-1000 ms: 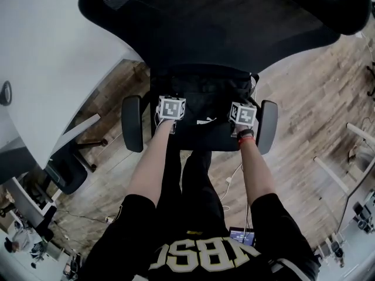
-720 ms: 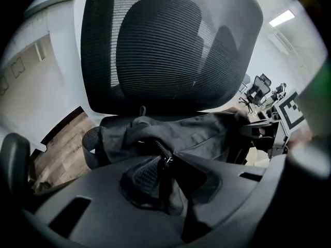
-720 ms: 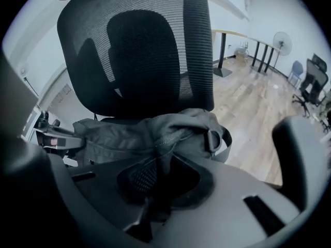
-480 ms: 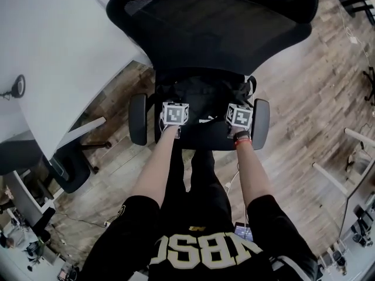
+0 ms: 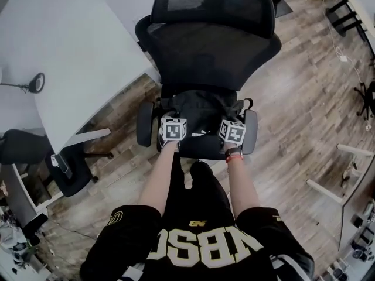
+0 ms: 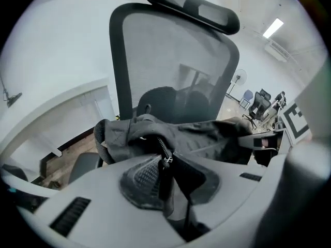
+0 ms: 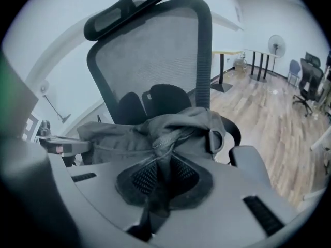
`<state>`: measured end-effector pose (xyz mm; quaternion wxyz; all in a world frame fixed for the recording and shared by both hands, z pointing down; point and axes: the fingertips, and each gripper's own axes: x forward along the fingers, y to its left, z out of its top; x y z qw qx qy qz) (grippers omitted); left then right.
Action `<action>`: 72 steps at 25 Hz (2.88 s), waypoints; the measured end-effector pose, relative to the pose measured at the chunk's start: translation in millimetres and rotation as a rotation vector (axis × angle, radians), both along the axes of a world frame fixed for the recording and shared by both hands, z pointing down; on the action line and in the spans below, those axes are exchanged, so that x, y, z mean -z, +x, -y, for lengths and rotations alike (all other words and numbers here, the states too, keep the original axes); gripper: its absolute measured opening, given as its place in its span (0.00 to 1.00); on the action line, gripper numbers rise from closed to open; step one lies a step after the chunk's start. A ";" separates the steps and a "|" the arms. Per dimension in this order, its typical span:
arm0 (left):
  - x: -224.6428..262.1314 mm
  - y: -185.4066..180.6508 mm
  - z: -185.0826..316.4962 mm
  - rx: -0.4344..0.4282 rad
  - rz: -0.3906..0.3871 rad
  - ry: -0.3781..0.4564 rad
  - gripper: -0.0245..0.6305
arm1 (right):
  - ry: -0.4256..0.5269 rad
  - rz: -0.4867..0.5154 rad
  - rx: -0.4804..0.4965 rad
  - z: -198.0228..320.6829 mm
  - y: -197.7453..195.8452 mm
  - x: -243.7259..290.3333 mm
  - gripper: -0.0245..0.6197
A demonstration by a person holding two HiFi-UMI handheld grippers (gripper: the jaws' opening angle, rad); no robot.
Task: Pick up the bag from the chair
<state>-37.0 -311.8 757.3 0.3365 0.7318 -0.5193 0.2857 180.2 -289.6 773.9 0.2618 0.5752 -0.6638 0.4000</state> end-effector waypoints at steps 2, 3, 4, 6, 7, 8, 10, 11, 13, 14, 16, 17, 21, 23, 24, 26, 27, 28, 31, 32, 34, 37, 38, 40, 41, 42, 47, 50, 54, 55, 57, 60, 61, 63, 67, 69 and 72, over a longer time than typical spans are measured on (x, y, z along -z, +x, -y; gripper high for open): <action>19.5 -4.8 -4.1 0.018 -0.016 0.015 0.14 | 0.021 0.011 -0.012 -5.2 -5.5 19.8 0.10; 30.4 -5.8 -6.9 0.023 -0.021 0.023 0.14 | 0.032 0.015 -0.017 -9.2 -7.4 29.9 0.10; 41.7 -5.9 -8.3 0.026 -0.023 0.036 0.14 | 0.046 0.018 -0.016 -11.9 -9.2 40.1 0.10; 63.2 -5.1 -6.4 0.031 -0.025 0.075 0.14 | 0.080 0.025 -0.005 -12.4 -14.3 57.8 0.10; 73.2 -4.6 -5.1 0.034 -0.025 0.095 0.14 | 0.095 0.032 0.004 -11.9 -17.5 64.3 0.10; 82.9 -4.1 -3.8 0.037 -0.026 0.113 0.14 | 0.110 0.039 0.013 -11.5 -20.3 70.3 0.09; 103.1 -1.9 -0.3 0.040 -0.031 0.155 0.14 | 0.145 0.040 0.022 -9.8 -22.8 87.8 0.09; 113.5 -0.4 1.8 0.037 -0.033 0.178 0.14 | 0.166 0.037 0.022 -8.5 -22.8 98.8 0.09; 134.2 1.8 6.4 0.023 -0.033 0.223 0.14 | 0.214 0.028 0.027 -5.2 -22.7 119.8 0.09; 144.7 2.0 9.0 0.016 -0.031 0.244 0.14 | 0.237 0.026 0.033 -3.0 -22.8 128.6 0.09; 164.5 1.1 14.0 -0.001 -0.025 0.283 0.14 | 0.271 0.037 0.032 2.3 -22.2 143.2 0.09; 173.7 0.1 16.2 -0.006 -0.024 0.300 0.14 | 0.284 0.046 0.029 5.2 -21.9 149.8 0.09; 208.1 -5.0 28.8 -0.005 -0.038 0.375 0.14 | 0.349 0.052 0.038 21.7 -23.4 181.9 0.09; 224.1 -6.7 35.6 -0.001 -0.044 0.406 0.14 | 0.384 0.049 0.039 32.0 -24.3 200.5 0.09; 232.3 -7.2 38.8 0.004 -0.047 0.421 0.14 | 0.402 0.048 0.039 36.9 -24.8 210.0 0.09; 249.7 -8.0 44.7 0.018 -0.056 0.449 0.14 | 0.435 0.049 0.042 46.4 -26.3 228.5 0.09; 258.7 -7.9 47.9 0.022 -0.060 0.463 0.14 | 0.451 0.052 0.044 51.6 -26.8 237.6 0.09; 267.9 -7.8 52.0 0.024 -0.062 0.479 0.14 | 0.468 0.056 0.045 57.2 -26.9 246.5 0.09; 294.5 -9.1 64.5 0.024 -0.075 0.535 0.14 | 0.517 0.062 0.039 69.6 -27.1 273.5 0.09; 303.5 -9.8 67.7 0.028 -0.086 0.552 0.14 | 0.534 0.060 0.036 72.4 -27.9 284.1 0.09; 322.7 -9.9 73.8 0.033 -0.100 0.591 0.14 | 0.568 0.052 0.037 78.7 -29.9 303.7 0.09; 351.8 -6.3 82.8 0.024 -0.097 0.657 0.14 | 0.617 0.043 0.041 89.0 -29.4 330.4 0.09; 361.0 -5.3 85.4 0.020 -0.095 0.678 0.14 | 0.635 0.042 0.039 91.9 -28.8 339.8 0.09; 378.2 -4.7 90.0 0.012 -0.094 0.719 0.14 | 0.678 0.040 0.035 97.1 -28.1 359.7 0.09; 386.4 -4.8 91.8 0.009 -0.094 0.739 0.14 | 0.702 0.038 0.032 99.5 -28.0 369.8 0.09; 394.3 -4.8 93.4 0.006 -0.093 0.758 0.14 | 0.725 0.036 0.030 101.7 -28.0 379.6 0.10; 431.6 -1.7 96.9 -0.011 -0.089 0.848 0.14 | 0.819 0.015 0.040 108.1 -27.0 418.5 0.10; 448.2 0.5 99.2 -0.021 -0.097 0.887 0.14 | 0.873 0.003 0.035 109.3 -24.6 439.4 0.10; 467.2 2.1 99.6 -0.025 -0.114 0.924 0.14 | 0.924 0.000 0.023 107.5 -22.8 460.5 0.10; 471.7 2.2 99.3 -0.025 -0.115 0.933 0.14 | 0.932 0.000 0.021 106.7 -22.8 464.5 0.10; 479.7 3.1 98.9 -0.031 -0.115 0.950 0.14 | 0.946 -0.005 0.018 104.8 -22.1 471.0 0.10; 487.2 5.1 98.5 -0.042 -0.109 0.972 0.14 | 0.962 -0.021 0.013 102.0 -21.3 477.6 0.10; 487.9 5.2 98.3 -0.044 -0.107 0.974 0.14 | 0.965 -0.027 0.014 101.3 -21.5 479.0 0.10; 486.8 5.1 98.3 -0.045 -0.106 0.972 0.14 | 0.969 -0.038 0.017 100.4 -21.9 480.9 0.10; 482.6 5.8 99.3 -0.046 -0.108 0.959 0.14 | 0.970 -0.058 0.021 99.4 -21.4 481.5 0.10; 481.3 4.8 99.7 -0.046 -0.107 0.954 0.14 | 0.968 -0.071 0.030 99.5 -23.6 480.3 0.10; 478.1 2.3 99.6 -0.040 -0.108 0.949 0.14 | 0.960 -0.074 0.036 99.0 -26.7 477.0 0.10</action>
